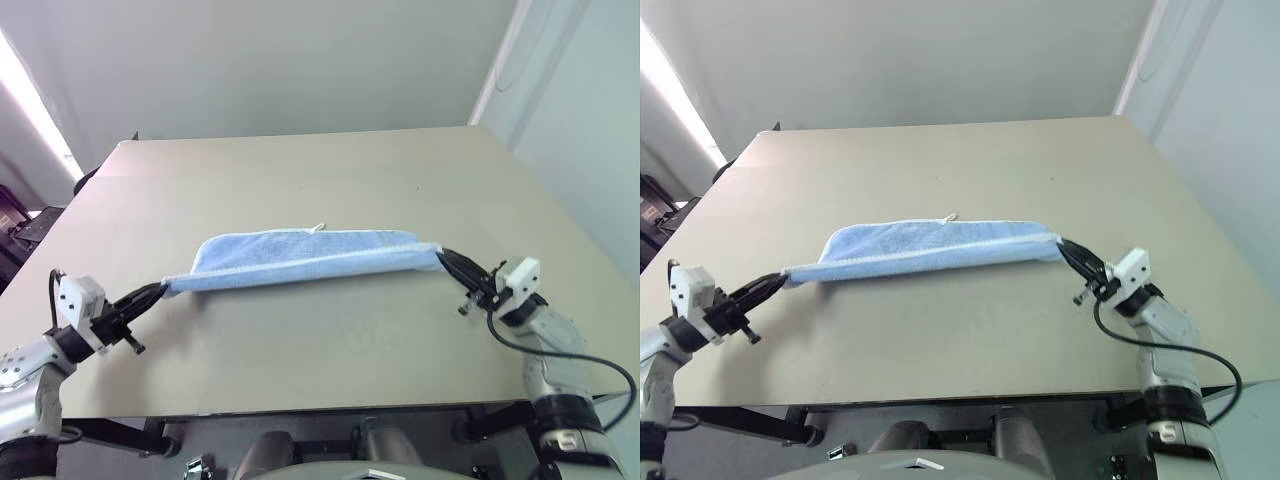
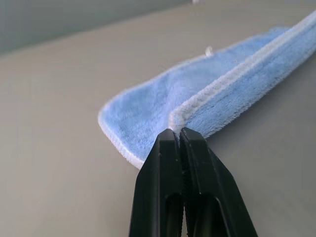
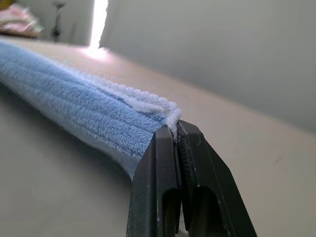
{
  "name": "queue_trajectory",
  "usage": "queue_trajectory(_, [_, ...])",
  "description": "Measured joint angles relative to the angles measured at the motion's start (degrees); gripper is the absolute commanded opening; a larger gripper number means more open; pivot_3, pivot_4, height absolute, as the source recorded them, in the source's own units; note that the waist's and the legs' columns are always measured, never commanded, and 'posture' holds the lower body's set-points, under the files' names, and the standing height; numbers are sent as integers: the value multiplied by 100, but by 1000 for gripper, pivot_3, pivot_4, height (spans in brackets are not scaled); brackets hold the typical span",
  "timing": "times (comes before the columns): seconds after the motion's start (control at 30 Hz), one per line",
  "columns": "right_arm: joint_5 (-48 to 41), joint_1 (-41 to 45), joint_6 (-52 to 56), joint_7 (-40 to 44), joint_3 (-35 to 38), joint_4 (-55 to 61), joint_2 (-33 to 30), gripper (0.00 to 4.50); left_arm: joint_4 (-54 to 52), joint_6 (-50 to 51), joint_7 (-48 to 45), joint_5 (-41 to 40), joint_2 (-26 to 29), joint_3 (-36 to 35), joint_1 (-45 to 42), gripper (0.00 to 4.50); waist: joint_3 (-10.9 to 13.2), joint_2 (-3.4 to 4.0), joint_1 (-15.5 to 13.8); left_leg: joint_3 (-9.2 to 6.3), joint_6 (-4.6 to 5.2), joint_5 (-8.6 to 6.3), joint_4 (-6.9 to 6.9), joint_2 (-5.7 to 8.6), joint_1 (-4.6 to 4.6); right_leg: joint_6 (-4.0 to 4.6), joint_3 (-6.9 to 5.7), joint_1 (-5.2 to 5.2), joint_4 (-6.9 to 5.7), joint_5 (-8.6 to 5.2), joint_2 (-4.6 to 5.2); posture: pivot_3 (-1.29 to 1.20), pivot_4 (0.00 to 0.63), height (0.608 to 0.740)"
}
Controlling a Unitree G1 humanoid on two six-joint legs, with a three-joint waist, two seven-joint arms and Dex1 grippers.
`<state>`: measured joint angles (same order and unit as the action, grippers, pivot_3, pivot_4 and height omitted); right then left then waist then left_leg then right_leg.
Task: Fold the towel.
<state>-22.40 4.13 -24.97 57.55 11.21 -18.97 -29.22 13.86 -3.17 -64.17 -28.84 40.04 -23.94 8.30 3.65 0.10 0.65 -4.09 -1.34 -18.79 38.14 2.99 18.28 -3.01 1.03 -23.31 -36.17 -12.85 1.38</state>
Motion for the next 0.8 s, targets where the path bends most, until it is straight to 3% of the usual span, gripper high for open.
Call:
queue_trajectory(0.13, [-3,-756,395,195,-20,603,-431,0,-301,338,-282,-135,280,-92,580,11,-1,-11,1,5,-2,-2,0,-4,-26,3,-3,54,16,-8,3,0,0,740])
queue_trajectory(0.4, [151,-1610,1400,175,-39,1361,-1157,0,-610,652,-742,-311,463,-108,1212,11,1,-21,12,21,11,-10,-3,-10,-14,-6,-1,36,20,-16,5,0,0,740])
queue_trajectory(0.47, [121,-1467,1548,106,-39,1411,-1181,0,-601,725,-746,-391,470,-145,1117,11,1,-25,7,23,11,-10,-2,-11,-13,-7,-1,33,18,-15,5,0,0,740])
queue_trajectory(0.6, [-9,-351,1626,-342,-6,1208,-916,0,-442,918,-575,-564,471,-216,471,11,1,-29,13,60,11,-9,3,-43,-19,-8,-13,30,16,-15,2,0,0,740])
queue_trajectory(0.8, [433,835,1607,-817,-357,161,-524,0,61,893,-409,-413,452,-62,-349,11,-7,-33,7,66,15,-11,-5,-41,-5,-9,-12,-23,10,1,0,0,0,740])
